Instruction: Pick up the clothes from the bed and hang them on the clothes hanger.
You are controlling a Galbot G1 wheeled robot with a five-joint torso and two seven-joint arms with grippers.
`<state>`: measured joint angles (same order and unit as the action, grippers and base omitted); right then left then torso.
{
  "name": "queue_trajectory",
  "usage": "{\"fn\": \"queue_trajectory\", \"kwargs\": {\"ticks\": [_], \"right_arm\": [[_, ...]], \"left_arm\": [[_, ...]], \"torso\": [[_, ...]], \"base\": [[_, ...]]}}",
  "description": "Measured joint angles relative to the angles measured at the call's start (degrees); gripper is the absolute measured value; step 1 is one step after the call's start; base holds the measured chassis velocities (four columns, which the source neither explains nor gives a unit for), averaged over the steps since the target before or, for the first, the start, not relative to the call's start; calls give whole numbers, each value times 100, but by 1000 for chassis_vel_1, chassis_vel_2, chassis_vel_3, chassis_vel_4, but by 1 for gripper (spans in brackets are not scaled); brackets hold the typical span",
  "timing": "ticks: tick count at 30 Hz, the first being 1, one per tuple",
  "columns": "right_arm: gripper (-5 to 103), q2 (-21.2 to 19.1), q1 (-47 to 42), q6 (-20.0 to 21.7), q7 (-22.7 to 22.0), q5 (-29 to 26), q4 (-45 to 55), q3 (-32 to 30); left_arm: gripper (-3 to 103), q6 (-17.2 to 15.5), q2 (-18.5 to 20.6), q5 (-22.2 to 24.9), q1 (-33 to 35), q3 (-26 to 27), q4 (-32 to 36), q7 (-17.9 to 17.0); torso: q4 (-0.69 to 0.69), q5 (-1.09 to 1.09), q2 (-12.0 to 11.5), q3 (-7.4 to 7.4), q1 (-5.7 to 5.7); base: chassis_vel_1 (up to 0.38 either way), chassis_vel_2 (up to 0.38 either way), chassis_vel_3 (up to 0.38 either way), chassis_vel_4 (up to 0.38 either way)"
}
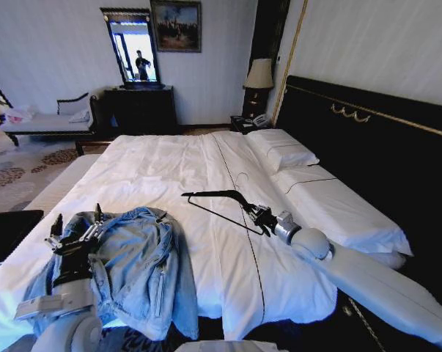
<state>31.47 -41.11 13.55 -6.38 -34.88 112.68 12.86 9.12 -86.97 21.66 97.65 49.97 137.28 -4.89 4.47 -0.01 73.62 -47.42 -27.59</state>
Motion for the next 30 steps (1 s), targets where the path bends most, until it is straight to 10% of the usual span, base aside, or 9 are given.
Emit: {"fn": "queue_trajectory", "kwargs": {"ticks": [9,30], "right_arm": [[22,418,848,-590,94,51,-390,1134],[22,1328,2395,-310,72,-14,-1046,2658]], "left_arm": [[100,-4,-13,-69,27,54,-37,-41],[100,14,115,112,-27,196,-166,-61]], "torso": [[-2,0,0,-1,-1],[-1,0,0,-1,-1]], "base": [[0,0,0,0],[0,0,0,0]]}}
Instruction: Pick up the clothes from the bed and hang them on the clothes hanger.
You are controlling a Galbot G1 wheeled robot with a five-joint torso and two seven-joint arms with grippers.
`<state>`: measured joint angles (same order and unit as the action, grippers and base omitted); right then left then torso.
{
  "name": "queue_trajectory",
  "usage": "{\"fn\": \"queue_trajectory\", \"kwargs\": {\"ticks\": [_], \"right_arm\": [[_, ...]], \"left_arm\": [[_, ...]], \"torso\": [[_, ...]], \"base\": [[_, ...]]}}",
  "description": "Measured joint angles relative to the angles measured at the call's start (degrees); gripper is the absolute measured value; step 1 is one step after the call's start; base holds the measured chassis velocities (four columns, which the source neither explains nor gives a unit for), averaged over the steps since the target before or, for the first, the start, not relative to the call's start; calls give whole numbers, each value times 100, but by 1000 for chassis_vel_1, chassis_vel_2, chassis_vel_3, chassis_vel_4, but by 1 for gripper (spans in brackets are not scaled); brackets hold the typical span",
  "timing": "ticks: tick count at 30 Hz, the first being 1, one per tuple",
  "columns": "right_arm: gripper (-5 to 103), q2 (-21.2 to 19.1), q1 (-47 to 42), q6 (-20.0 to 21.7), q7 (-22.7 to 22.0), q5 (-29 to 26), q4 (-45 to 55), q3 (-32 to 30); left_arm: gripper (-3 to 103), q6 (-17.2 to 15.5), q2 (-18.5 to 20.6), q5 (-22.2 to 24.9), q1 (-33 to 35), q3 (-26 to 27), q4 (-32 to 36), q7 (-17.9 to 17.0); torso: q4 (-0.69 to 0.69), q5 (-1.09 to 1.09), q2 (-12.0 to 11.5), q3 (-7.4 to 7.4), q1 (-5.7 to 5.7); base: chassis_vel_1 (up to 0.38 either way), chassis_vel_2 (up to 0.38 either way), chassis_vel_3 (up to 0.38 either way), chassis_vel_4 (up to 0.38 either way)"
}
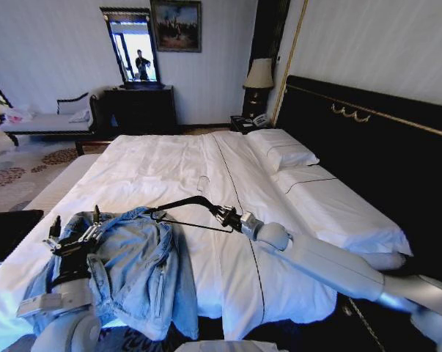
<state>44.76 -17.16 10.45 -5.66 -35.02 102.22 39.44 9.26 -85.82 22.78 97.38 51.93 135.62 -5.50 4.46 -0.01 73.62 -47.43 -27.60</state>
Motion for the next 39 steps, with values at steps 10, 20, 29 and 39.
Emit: {"fn": "queue_trajectory", "kwargs": {"ticks": [10,20,29,39], "right_arm": [[22,544,507,31,-164,-168,-533,500],[22,884,679,14,-301,-366,-998,734],[22,943,736,-6,-351,-424,-1084,785],[22,958,754,-24,-393,-477,-1116,772]], "left_arm": [[100,24,79,180,-67,122,-143,1],[100,76,138,344,-79,284,-263,7],[100,106,148,381,-74,355,-285,15],[100,78,130,347,-118,274,-205,23]], "torso": [[1,1,0,0,0],[-1,0,0,0,0],[2,2,0,0,0],[1,2,0,0,0]], "base": [[22,25,-28,-23],[95,101,-95,-84],[32,42,-43,-43],[13,15,-14,-18]]}}
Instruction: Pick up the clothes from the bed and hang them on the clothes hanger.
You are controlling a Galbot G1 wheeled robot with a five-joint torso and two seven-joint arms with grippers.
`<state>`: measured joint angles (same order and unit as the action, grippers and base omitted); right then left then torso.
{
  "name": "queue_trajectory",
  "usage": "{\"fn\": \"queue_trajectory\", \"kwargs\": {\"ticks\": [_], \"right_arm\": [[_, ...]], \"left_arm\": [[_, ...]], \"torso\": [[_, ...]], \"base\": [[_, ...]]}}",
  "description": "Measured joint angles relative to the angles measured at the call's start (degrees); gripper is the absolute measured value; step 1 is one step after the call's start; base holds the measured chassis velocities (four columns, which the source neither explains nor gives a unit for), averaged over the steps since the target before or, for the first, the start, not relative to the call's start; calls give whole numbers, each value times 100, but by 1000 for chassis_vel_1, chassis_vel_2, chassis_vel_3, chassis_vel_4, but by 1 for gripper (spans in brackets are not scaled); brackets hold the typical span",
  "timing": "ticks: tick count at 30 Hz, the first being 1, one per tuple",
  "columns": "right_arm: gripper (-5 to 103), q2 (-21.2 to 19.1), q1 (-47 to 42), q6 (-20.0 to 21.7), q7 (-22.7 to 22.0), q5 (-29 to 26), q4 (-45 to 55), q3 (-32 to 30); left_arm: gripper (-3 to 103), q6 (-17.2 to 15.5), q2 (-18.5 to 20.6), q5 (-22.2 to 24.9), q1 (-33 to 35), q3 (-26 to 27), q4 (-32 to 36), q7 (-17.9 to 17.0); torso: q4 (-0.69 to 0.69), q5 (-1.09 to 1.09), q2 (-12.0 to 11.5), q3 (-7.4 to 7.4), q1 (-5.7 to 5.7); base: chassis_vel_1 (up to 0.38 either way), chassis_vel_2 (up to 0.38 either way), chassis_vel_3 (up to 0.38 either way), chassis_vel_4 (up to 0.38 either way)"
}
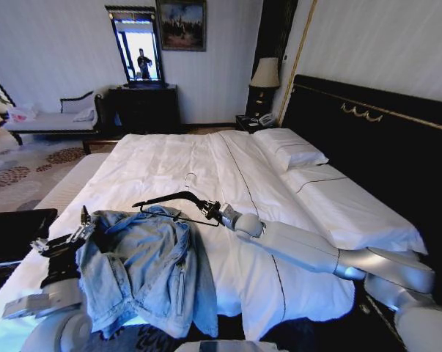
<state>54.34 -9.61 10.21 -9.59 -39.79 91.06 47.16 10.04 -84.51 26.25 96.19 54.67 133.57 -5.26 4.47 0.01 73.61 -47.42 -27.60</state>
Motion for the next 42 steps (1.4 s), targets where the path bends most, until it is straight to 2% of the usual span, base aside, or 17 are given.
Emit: {"fn": "queue_trajectory", "kwargs": {"ticks": [6,12,25,29,34,42], "right_arm": [[22,61,-35,-22,-215,-62,-73,-11],[22,119,-9,-20,-217,-74,-139,-1],[22,339,28,32,-258,26,-511,42],[22,482,36,-269,-336,-36,-639,92],[22,542,77,-360,-363,-26,-653,100],[22,503,114,-225,-441,23,-638,102]], "left_arm": [[100,6,6,5,29,44,4,5],[100,3,1,3,0,13,-3,4],[100,2,10,5,26,62,-21,4],[100,19,9,18,55,118,-26,4],[100,21,18,28,63,150,-25,3],[100,22,22,25,77,150,-6,2]], "torso": [[-2,-2,0,1,0],[2,0,0,0,0],[-1,0,0,0,0],[-1,-1,0,0,0],[-1,-1,0,0,1],[0,-1,0,0,1]], "base": [[36,30,-21,-18],[0,0,0,0],[0,0,0,0],[7,2,-14,-7],[0,0,0,0],[0,0,0,0]]}}
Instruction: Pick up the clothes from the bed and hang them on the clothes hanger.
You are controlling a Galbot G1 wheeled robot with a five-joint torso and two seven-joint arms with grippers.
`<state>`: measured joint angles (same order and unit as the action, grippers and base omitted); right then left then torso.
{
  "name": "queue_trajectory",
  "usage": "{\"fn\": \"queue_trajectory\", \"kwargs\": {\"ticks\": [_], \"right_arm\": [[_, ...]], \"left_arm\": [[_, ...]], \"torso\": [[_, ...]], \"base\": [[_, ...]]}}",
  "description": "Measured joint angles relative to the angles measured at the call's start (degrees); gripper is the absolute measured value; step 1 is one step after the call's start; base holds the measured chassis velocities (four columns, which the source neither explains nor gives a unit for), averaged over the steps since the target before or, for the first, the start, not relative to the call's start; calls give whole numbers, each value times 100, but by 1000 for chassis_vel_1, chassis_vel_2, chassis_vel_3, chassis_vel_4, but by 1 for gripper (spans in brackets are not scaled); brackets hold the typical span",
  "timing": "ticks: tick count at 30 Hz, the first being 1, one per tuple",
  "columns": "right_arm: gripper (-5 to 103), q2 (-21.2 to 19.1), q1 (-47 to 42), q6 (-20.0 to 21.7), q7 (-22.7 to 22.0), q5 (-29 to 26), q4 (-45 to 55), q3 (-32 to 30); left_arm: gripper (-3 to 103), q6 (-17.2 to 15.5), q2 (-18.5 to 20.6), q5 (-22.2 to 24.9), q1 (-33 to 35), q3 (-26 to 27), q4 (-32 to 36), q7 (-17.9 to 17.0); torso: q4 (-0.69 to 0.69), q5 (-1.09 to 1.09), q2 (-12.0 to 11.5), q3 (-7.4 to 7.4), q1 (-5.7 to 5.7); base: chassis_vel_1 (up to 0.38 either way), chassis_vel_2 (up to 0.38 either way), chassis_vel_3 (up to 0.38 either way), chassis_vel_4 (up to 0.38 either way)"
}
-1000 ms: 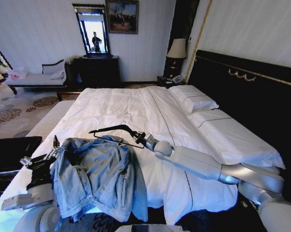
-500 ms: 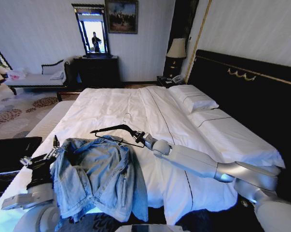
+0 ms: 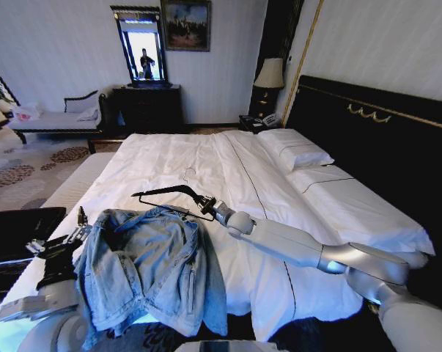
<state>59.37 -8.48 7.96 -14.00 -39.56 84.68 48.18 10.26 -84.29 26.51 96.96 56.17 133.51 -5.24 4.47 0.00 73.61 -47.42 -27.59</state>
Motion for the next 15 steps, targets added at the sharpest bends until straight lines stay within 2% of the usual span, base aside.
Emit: {"fn": "queue_trajectory", "kwargs": {"ticks": [8,15], "right_arm": [[22,-53,78,34,25,132,2,58],[22,-60,190,105,198,336,-92,204]], "left_arm": [[100,1,10,-2,-15,-3,-10,-2],[100,6,-20,-1,-31,-15,-33,-4]], "torso": [[0,1,0,0,1],[-1,0,1,1,2]], "base": [[-2,6,0,-7],[-45,102,49,-94]]}}
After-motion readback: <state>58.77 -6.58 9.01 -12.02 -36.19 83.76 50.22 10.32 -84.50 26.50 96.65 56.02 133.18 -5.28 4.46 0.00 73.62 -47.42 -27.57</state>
